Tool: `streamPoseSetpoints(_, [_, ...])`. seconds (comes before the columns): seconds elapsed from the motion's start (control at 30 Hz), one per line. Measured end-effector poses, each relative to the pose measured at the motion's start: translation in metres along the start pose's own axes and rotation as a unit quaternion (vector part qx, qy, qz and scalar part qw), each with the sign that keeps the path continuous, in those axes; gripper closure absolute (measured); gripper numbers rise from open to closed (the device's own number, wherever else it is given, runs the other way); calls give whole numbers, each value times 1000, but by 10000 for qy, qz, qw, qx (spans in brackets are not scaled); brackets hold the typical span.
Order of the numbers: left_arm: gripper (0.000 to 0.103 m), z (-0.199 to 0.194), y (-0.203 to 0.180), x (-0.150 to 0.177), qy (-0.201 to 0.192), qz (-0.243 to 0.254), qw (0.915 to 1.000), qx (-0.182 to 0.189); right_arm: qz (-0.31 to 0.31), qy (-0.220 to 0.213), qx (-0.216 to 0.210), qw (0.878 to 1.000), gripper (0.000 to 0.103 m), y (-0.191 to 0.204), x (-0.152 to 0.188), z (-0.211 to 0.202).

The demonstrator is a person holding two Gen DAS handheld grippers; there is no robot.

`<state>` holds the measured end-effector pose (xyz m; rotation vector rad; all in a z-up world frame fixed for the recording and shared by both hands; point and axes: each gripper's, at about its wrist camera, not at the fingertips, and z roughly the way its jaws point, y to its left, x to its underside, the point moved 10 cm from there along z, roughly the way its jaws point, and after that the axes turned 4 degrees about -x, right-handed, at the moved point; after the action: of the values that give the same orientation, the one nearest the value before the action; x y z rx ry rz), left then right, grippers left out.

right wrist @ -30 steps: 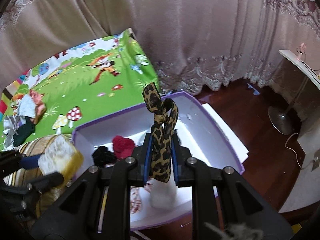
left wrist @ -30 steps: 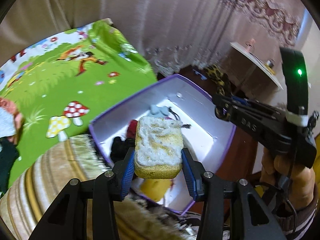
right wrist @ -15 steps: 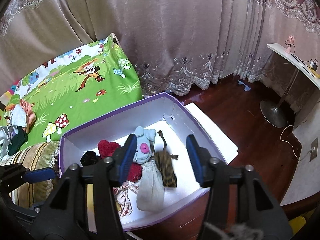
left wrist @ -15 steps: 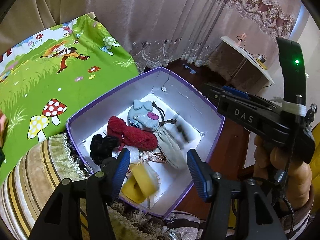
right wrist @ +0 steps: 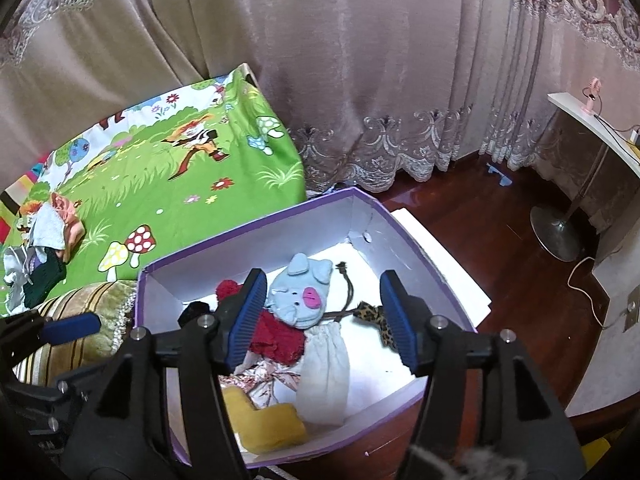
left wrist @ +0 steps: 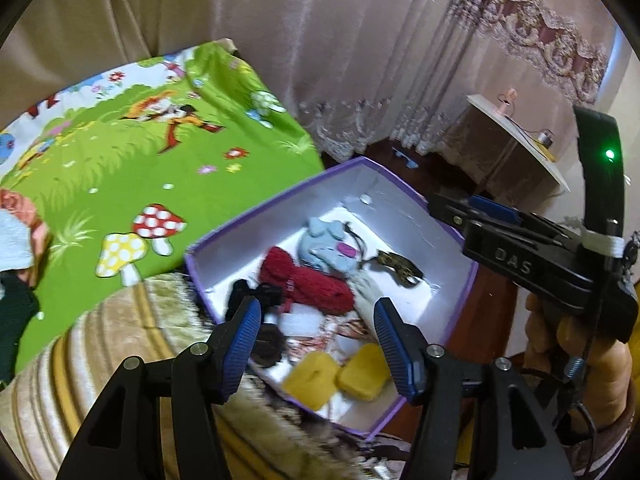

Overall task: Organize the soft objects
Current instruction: 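Move both tools back to the pile on the cushion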

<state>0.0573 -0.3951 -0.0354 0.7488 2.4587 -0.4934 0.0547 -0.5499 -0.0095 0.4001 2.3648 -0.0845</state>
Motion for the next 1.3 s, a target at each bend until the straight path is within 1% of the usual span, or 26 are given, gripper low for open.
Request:
streamPoseSetpoints(0.23, [43, -17, 48, -9, -306, -359, 9984, -326, -235, 58, -90, 9997, 38, 25, -4, 1])
streamPoseSetpoints(0.37, [43, -28, 78, -11, -425, -675, 9957, -461, -402, 41, -167, 9990, 37, 43, -10, -1])
streamPoseSetpoints(0.6, [43, -53, 139, -15, -710, -1229, 9871, -736, -750, 34, -381, 9964, 34, 87, -20, -3])
streamPoseSetpoints(0.73, [43, -75, 180, -14, -898, -1590, 9788, -929, -979, 28, -521, 9938, 33, 115, -25, -2])
streamPoseSetpoints(0.87, [43, -99, 233, -11, -1056, -2088, 9653, -1159, -1180, 31, -667, 9908, 32, 140, -28, -1])
streamPoseSetpoints(0.93, [43, -116, 264, -7, -1197, -2383, 9544, -1340, -1293, 41, -741, 9888, 32, 154, -29, 1])
streamPoseSetpoints(1.03, [38, -136, 300, -2, -1365, -2708, 9407, -1522, -1439, 66, -861, 9858, 32, 175, -29, 3])
streamPoseSetpoints(1.13, [33, -155, 341, 7, -1522, -3072, 9216, -1822, -1591, 76, -954, 9826, 32, 194, -30, 6])
streamPoseSetpoints(1.17, [32, -160, 358, 13, -1542, -3244, 9134, -1915, -1640, 77, -992, 9814, 32, 200, -30, 7])
streamPoseSetpoints(1.27, [32, -167, 394, 30, -1526, -3657, 8945, -2068, -1799, 73, -1092, 9776, 32, 221, -31, 9])
streamPoseSetpoints(1.3, [31, -166, 403, 35, -1496, -3767, 8903, -2075, -1854, 71, -1135, 9761, 32, 228, -31, 9])
